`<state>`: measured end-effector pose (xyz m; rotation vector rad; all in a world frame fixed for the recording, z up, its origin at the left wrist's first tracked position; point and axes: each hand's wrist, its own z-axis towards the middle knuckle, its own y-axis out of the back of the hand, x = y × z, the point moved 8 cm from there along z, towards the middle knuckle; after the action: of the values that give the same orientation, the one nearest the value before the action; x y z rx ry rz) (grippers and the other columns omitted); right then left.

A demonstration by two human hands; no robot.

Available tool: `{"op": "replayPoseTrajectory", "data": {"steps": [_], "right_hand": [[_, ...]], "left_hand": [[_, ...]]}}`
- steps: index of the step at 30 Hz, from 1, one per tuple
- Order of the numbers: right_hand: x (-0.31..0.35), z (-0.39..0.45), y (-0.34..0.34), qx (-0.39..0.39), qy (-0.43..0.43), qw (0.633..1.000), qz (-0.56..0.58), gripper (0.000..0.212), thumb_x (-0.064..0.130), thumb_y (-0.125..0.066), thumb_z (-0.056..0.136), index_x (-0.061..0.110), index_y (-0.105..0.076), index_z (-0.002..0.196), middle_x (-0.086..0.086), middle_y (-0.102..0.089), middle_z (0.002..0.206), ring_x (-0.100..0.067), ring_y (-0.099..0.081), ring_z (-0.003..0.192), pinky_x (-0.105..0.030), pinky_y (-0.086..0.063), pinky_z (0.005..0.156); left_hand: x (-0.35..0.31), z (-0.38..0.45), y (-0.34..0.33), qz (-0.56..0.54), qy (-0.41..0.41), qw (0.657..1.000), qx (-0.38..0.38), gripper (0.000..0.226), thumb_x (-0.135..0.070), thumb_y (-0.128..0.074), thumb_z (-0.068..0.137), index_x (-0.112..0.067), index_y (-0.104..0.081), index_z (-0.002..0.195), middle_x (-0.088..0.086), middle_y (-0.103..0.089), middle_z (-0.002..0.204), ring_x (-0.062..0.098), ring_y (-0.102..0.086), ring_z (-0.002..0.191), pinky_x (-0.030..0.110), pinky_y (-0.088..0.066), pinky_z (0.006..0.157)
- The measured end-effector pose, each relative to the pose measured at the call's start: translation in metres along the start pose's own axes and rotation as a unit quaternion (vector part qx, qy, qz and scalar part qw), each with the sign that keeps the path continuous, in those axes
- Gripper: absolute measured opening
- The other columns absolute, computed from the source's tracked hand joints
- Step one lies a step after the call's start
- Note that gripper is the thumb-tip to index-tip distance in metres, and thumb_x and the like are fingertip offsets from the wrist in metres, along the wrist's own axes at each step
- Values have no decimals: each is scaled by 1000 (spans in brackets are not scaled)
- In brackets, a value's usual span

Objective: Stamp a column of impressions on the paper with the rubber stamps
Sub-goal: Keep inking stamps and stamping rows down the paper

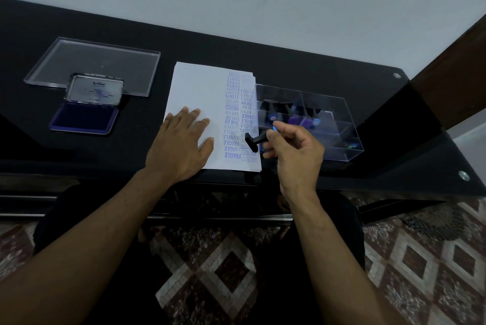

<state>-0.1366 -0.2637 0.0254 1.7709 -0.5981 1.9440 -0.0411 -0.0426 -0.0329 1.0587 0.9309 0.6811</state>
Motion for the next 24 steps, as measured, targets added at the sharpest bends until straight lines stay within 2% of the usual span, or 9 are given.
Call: {"op": "replayPoseTrajectory", "data": {"steps": [9,15,19,24], "right_hand": [[6,-3,-6,9,2,1000,-9,13,4,-72,86,12,-74,96,-9,-73,77,-29,-69,64,-37,-58,62],[11,-5,-23,25,2,1000,-15,14,2,-71,86,7,-74,99,-7,-72,78,-25,-68,64,-30,-55,57],[13,-5,-45,48,3,999,-23,14,2,-70,86,10,-74,97,-9,-72,78,-25,-68,64,-32,-55,57],[18,-12,-89,94,3,995,-31,16,3,-70,86,9,-73,101,-10,-72,83,-25,-70,68,-31,-56,58]], "left_hand": [[-3,-1,4,-13,3,1000,5,64,-52,-33,96,-13,-53,143,12,-41,157,32,-28,150,53,-18,123],[1,-3,17,-13,20,1000,6,64,-53,-38,96,-16,-48,147,12,-40,157,32,-27,150,56,-14,123],[18,-9,32,-11,39,999,-5,60,-51,-41,101,-18,-44,150,11,-36,160,30,-22,152,52,-10,125],[58,-26,60,1,81,996,-33,60,-49,-49,99,-19,-43,150,9,-35,161,30,-23,152,52,-11,125]]}}
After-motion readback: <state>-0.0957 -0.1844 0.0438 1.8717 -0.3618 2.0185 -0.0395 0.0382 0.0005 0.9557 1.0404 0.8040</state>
